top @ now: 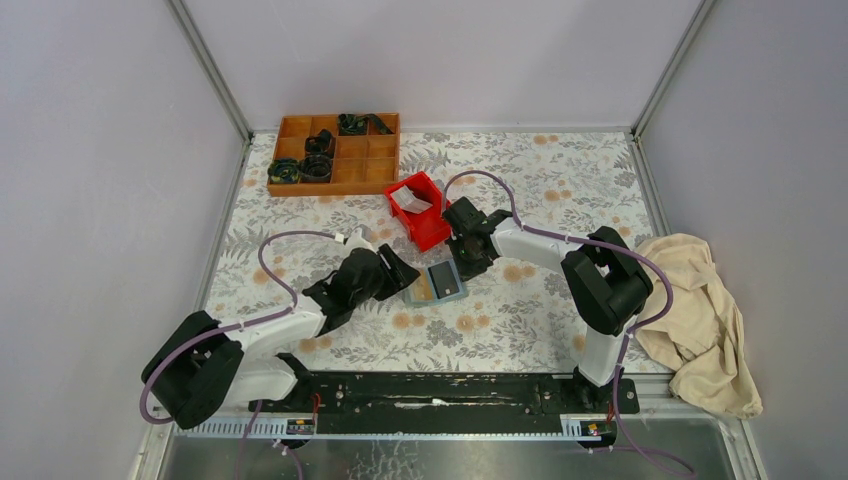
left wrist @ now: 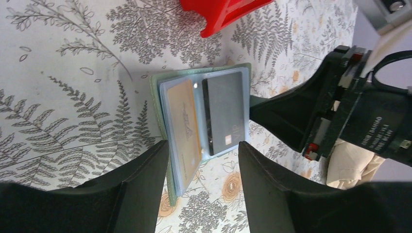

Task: Put the credit cards into the card holder
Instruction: Close the card holder at the center of the board.

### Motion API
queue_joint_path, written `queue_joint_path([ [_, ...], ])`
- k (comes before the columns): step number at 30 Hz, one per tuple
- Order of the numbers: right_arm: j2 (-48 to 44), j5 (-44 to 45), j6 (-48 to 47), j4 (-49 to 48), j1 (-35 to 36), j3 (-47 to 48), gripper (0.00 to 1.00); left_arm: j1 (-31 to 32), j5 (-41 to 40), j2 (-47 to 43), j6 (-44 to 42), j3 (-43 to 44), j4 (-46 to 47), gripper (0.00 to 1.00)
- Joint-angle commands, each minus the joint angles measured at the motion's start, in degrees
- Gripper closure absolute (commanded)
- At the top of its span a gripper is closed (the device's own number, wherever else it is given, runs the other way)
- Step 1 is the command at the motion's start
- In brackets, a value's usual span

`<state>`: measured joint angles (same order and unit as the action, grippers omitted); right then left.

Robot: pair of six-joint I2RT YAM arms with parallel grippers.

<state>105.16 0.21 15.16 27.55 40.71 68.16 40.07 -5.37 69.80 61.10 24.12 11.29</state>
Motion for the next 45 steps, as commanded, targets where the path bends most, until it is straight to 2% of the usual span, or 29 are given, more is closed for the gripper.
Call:
queue_joint_path([
  [1, -0.7, -2.8, -0.1, 0.6, 0.1, 1.1, 0.95, 0.1, 1.1, -0.7, -0.9, 1.7, 5.5, 0.38],
  [12, -0.5, -2.9, 0.4, 0.9, 0.4, 1.9, 0.95, 0.1, 3.0, 0.9, -1.0, 3.0, 8.2, 0.38],
  [45, 0.9, -4.0, 2.6, 0.0, 2.2, 2.2, 0.96, 1.2, 11.9, 14.9, 0.9, 7.6, 21.8, 0.37],
])
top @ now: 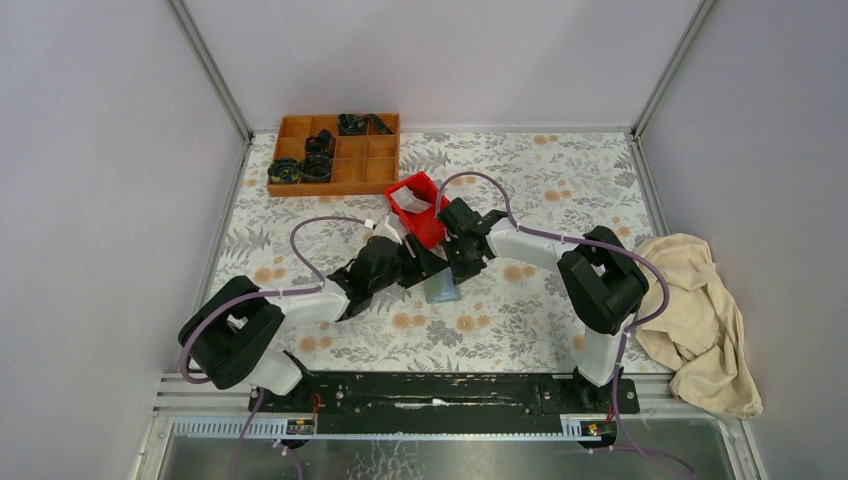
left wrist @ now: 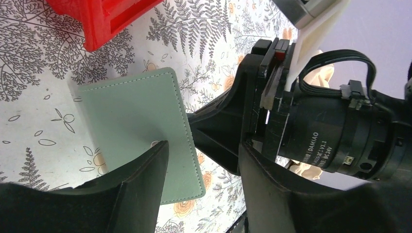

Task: Put the credit cards into the card holder
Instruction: Close the card holder at the center of the board.

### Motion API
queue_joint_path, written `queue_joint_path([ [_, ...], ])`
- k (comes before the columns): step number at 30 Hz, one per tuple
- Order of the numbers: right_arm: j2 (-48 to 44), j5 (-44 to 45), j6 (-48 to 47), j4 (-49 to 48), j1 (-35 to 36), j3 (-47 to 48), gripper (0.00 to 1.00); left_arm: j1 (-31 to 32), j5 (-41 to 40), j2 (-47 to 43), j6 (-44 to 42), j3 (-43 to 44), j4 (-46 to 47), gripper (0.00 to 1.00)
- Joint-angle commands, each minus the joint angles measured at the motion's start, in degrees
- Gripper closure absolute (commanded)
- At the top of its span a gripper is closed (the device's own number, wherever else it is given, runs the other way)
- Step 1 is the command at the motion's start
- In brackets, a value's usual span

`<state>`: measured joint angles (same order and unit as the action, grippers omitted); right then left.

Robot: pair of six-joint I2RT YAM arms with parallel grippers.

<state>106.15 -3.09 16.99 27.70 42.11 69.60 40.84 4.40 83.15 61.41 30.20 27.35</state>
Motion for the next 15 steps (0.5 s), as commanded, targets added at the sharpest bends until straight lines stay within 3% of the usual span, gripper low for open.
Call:
queue_joint_path([
  [1, -0.3, -0.3, 0.9, 0.0, 0.8, 0.5, 0.96, 0.5, 2.4, 1.9, 0.8, 1.4, 6.0, 0.37],
  [10, -1.8, 1.5, 1.5, -0.2, 0.5, -1.5, 0.91, 0.5, 4.5, 5.5, 2.1, 1.6, 9.7, 0.37],
  [15, -3.1, 2.7, 2.0, -0.3, 0.0, -2.7, 0.80, 0.6, 5.5, 7.5, 3.5, 1.4, 11.1, 0.37],
])
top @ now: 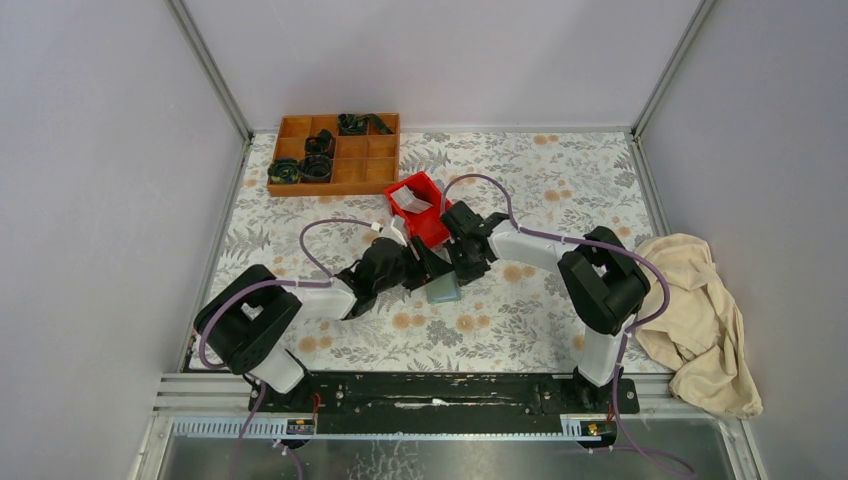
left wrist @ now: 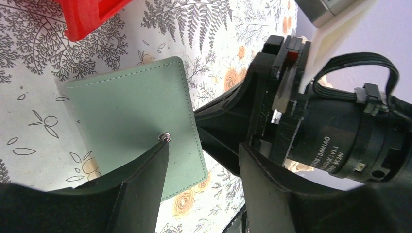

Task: Put the credit cards into the card holder
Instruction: Close the card holder at the center of the board.

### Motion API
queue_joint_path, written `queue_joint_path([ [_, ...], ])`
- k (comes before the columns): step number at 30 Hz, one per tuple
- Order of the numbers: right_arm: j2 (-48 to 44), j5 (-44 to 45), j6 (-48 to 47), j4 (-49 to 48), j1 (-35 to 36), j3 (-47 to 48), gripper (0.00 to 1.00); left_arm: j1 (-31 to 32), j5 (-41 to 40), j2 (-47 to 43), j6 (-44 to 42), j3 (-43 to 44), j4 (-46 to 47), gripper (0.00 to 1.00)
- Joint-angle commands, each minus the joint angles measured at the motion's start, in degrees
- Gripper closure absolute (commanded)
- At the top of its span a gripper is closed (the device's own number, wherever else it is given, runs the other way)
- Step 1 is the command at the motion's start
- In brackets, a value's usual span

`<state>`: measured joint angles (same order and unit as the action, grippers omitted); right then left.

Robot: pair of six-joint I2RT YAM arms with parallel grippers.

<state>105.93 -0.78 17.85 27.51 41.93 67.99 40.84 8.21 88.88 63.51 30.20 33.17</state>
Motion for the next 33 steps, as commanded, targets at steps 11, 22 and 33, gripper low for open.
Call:
queue_joint_path([
  [11, -5.4, 1.4, 2.4, -1.4, -0.6, -3.2, 0.60, 0.6, 2.3, 3.8, 4.6, -1.0, 7.5, 0.37],
  [22, -7.6, 3.0, 2.9, -1.8, -1.1, -4.0, 0.58, 0.5, 2.3, 4.7, 7.0, -5.5, 11.9, 0.43],
  [33, -7.4, 2.7, 2.9, -1.6, -1.2, -1.8, 0.57, 0.5, 2.9, 6.1, 7.1, -6.4, 12.4, 0.58],
])
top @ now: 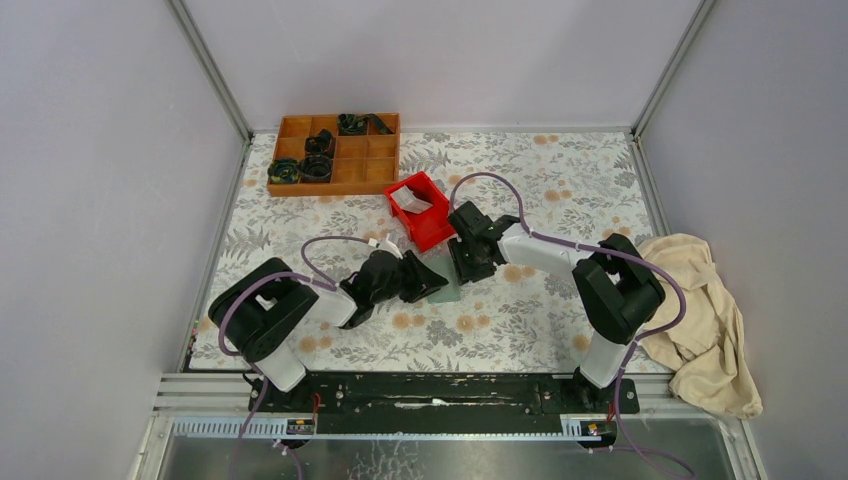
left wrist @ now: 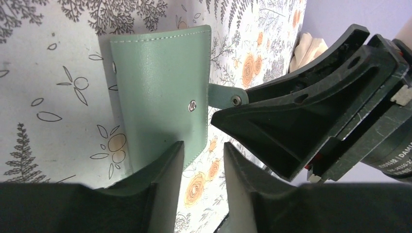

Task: Put the credit cards into the card holder
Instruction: Close the card holder at the center of the board.

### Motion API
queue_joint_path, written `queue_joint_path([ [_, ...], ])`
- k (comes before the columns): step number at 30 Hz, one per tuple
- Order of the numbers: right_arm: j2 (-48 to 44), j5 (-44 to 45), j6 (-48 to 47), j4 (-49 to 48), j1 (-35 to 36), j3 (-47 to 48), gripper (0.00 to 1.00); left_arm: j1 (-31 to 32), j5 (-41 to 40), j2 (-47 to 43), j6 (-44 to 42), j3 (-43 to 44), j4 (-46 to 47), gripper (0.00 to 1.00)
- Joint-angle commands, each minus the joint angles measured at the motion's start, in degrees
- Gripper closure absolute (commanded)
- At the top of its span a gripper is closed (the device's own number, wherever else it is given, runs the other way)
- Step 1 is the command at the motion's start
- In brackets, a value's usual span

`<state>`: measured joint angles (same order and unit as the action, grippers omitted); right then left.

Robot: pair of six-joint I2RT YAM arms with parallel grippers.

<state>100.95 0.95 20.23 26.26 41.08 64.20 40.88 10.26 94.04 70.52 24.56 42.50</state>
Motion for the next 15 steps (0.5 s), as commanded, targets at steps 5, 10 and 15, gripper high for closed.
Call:
queue_joint_path([
  [5, -1.7, 0.7, 0.4, -0.6, -0.4, 3.6, 0.57, 0.4, 1.0, 1.1, -0.4, -1.0, 1.4, 0.69],
  [10, -0.4, 0.5, 0.0, -0.5, -0.4, 5.7, 0.57, 0.4, 0.9, 1.4, -1.3, -0.6, -1.4, 0.74],
  [15, 0.5, 0.6, -0.3, -0.5, -0.4, 6.9, 0.57, 0.4, 1.3, 2.5, -2.0, 0.3, -4.5, 0.79],
])
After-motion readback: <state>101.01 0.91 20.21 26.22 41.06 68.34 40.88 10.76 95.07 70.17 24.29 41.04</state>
